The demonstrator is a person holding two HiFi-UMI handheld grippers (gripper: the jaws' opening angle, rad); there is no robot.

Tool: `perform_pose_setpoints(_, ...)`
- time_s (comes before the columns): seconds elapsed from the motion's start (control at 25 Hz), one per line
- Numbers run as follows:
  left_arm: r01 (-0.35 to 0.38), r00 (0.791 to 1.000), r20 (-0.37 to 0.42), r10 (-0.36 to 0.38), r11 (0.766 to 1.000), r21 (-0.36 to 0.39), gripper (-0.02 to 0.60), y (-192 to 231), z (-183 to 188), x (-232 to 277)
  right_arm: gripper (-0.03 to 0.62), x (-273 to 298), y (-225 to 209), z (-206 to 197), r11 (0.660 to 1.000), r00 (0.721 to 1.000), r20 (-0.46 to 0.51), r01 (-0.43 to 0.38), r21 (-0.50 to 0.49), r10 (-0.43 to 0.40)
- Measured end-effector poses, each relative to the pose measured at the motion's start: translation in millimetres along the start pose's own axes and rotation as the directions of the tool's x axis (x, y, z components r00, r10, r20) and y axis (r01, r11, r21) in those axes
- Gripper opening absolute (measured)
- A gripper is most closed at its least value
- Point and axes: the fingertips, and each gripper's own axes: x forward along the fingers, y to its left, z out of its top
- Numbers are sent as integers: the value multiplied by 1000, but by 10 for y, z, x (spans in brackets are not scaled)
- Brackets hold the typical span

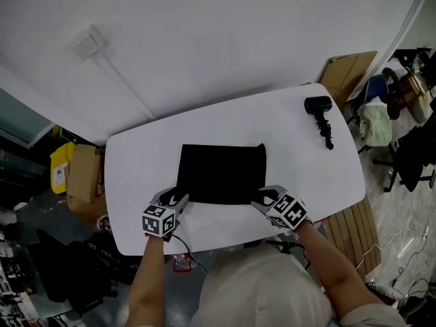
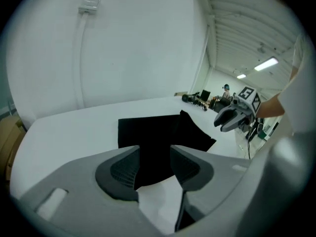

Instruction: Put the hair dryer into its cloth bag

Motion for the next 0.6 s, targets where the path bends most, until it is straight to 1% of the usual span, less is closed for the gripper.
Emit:
perform_pose_setpoints(0.12, 50, 995, 90, -47, 998, -32, 190, -187, 236, -12, 149, -104, 10, 124, 1000, 998, 54, 11, 26, -13)
perform_pose_setpoints(0.24, 104, 976, 196, -89, 992, -64, 190, -402, 507, -28, 142, -216, 20, 258, 999, 993, 113, 19, 48, -25)
perform_pose_setpoints(0.32, 150, 955, 270, -123, 985, -83, 190, -573, 692, -34, 126, -305, 6, 357, 998, 987, 154, 27, 63, -37)
perform_pose_setpoints(0.44, 238, 912, 362, -191, 967, -89, 188, -860, 925, -45, 107, -448, -9, 500, 996, 975, 213, 39, 80, -56)
perform_pose_setpoints(0.52, 298, 880, 410, -238, 950, -90, 183, -1038, 1055, -49, 100, -538, -23, 575, 995, 966, 248, 48, 91, -70)
perform_pose_setpoints(0.6, 342, 853, 446, -271, 936, -84, 169, -1197, 1168, -43, 82, -624, -53, 627, 993, 956, 279, 63, 101, -89)
